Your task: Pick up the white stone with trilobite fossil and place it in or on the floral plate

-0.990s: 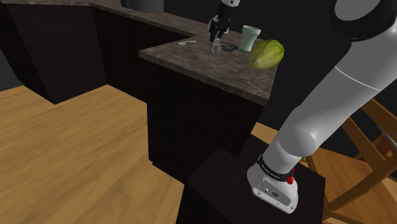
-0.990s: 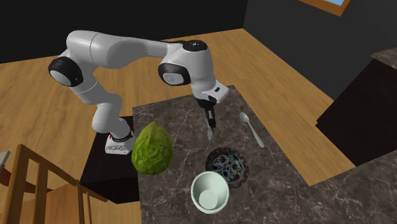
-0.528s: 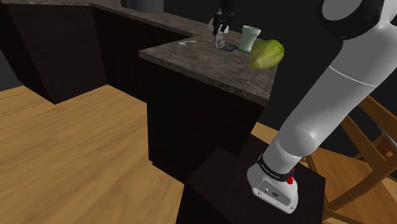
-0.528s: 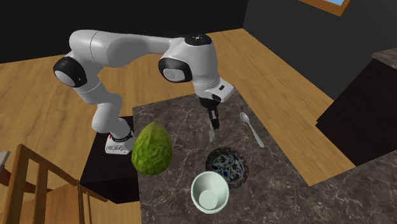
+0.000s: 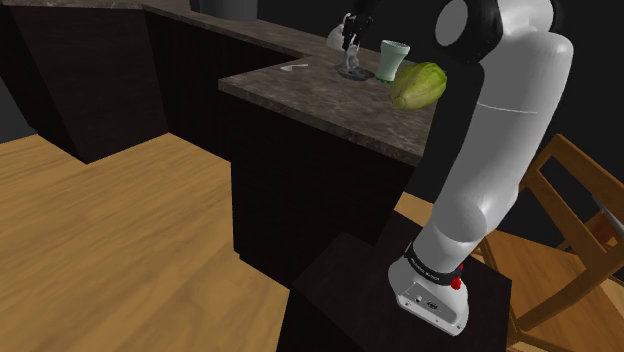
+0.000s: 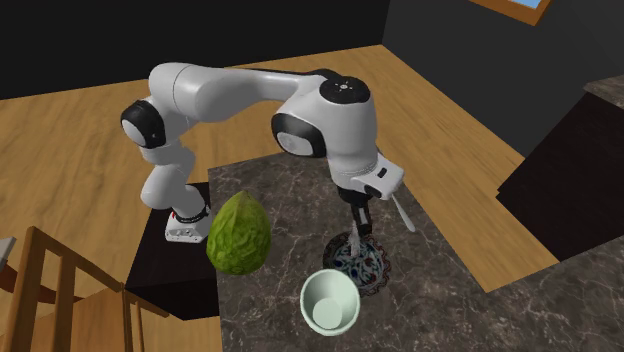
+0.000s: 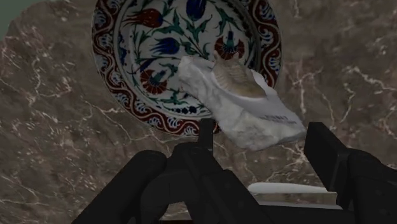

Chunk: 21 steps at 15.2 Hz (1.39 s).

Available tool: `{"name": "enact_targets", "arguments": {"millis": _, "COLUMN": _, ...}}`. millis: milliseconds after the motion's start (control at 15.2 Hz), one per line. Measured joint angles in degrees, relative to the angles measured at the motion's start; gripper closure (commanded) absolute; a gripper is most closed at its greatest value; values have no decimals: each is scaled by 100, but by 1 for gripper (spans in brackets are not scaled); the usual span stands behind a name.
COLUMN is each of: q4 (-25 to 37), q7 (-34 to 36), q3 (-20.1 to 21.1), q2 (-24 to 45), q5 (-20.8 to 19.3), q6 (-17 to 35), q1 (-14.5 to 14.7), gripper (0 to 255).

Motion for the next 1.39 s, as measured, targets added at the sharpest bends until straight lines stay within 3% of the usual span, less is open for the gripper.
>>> {"name": "enact_targets", "arguments": {"millis": 264, "q4": 1128, "q7": -390, "q3": -67, "q2": 834, "q5": 444, "q6": -391, "q1": -519, "gripper": 255}}
{"name": "enact_targets", "arguments": {"millis": 858, "q4": 173, "q7": -468, "q3": -74, "q2": 605, "q5": 373, "q6": 429, "q1": -377, "gripper": 255}}
{"name": "enact_targets", "arguments": {"millis": 1188, "q4": -340, "q7": -464, "q3": -42, "q2": 460, "q5": 324, "q6": 1442, "q1": -279, "gripper": 255}}
{"name": "enact_targets", "arguments": {"millis": 1254, "q4": -558, "q7": -482, "q3": -45, "q2": 357, "q5": 286, "q6": 1450, "q1": -260, "gripper": 255}}
{"name": "enact_targets", "arguments": {"millis": 1386, "q4": -429, "q7": -493, "q3": -32, "q2": 484, "q5": 324, "q6": 1071, "q1": -312, "gripper": 255}}
